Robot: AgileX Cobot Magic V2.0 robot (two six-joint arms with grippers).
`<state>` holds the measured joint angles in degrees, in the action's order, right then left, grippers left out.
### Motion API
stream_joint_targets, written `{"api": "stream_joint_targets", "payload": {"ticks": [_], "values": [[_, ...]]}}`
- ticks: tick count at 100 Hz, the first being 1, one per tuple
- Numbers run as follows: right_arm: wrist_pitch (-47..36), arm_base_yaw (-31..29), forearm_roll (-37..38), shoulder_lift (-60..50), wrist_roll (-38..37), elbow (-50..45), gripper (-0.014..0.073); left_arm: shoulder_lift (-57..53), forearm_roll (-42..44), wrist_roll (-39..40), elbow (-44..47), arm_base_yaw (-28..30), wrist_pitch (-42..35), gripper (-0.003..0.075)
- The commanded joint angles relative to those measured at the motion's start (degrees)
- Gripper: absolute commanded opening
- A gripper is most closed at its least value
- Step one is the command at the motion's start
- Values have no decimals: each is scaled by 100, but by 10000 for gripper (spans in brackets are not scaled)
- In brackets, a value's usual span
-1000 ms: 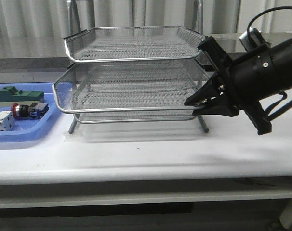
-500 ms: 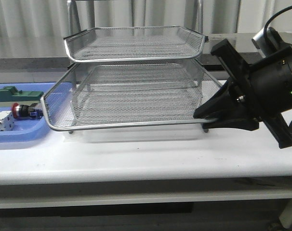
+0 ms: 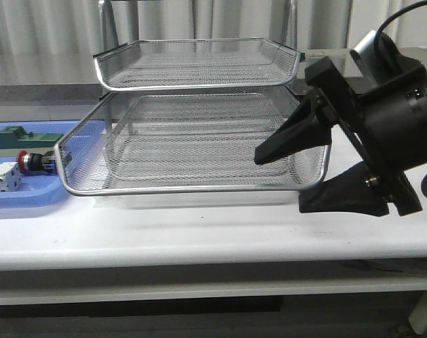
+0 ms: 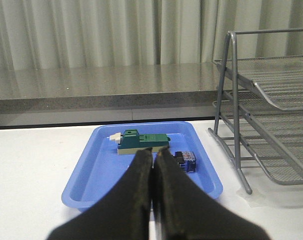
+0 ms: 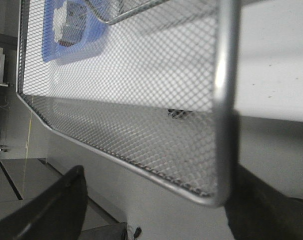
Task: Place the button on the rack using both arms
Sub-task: 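Grip the middle tier and pull it out toward the robot, then release the tier and withdraw the right gripper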
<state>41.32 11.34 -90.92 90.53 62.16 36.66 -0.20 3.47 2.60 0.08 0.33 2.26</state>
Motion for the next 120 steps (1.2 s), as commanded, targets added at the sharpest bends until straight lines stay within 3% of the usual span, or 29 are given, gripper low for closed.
{"api": "stream_joint_targets", "payload": {"ticks": [1, 17, 61, 93, 105, 120], "values": [[395, 26, 95, -413, 128, 98, 563, -210, -20, 62, 261, 20, -500, -20], [13, 26, 1196, -955, -361, 98, 563, -210, -20, 62, 261, 20, -500, -20], [-617, 21, 4778, -3127, -3102, 110, 563, -210, -20, 62, 261, 20, -500, -20], [13, 21, 7691, -4283, -5654, 121, 563, -210, -20, 62, 261, 20, -500, -20], [385, 21, 8452, -4672, -6301, 196, 563, -210, -20, 62, 261, 20, -500, -20], [875, 21, 8864, -5132, -6585, 502, 563, -210, -20, 62, 261, 20, -500, -20]]}}
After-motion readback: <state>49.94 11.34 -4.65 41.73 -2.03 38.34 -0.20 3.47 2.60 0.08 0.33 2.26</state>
